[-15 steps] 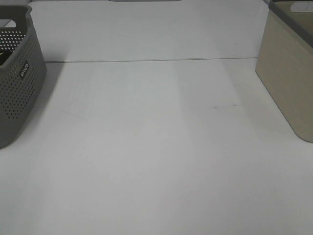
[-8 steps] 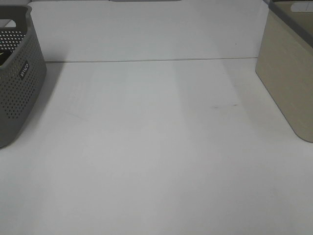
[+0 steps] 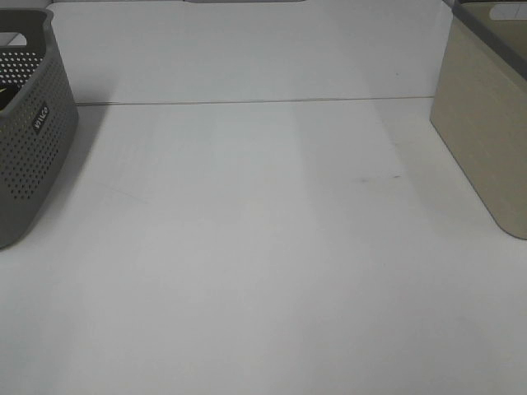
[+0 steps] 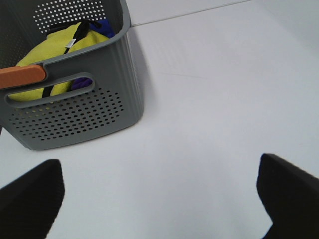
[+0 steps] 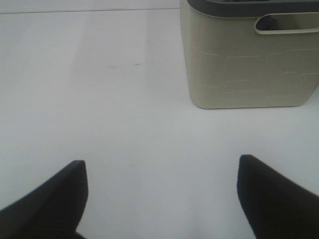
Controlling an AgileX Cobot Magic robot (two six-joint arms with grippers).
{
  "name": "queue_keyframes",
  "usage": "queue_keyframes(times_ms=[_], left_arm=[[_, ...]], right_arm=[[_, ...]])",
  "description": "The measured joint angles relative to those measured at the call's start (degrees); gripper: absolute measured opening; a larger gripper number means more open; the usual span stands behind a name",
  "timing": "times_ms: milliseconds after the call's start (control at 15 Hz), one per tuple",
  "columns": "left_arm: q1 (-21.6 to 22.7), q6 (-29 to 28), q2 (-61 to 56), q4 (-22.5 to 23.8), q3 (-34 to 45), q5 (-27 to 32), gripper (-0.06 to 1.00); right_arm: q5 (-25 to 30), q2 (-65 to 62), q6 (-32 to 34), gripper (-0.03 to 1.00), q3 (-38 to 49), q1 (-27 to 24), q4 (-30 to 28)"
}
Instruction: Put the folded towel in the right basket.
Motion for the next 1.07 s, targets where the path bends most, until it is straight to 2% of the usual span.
queue_keyframes(times_ms=[1067], left_arm=[[0.0, 0.0, 0.0, 0.0, 0.0, 0.0, 0.99]], right_arm=[[0.0, 0.0, 0.3, 0.76, 0.0, 0.0, 0.2]])
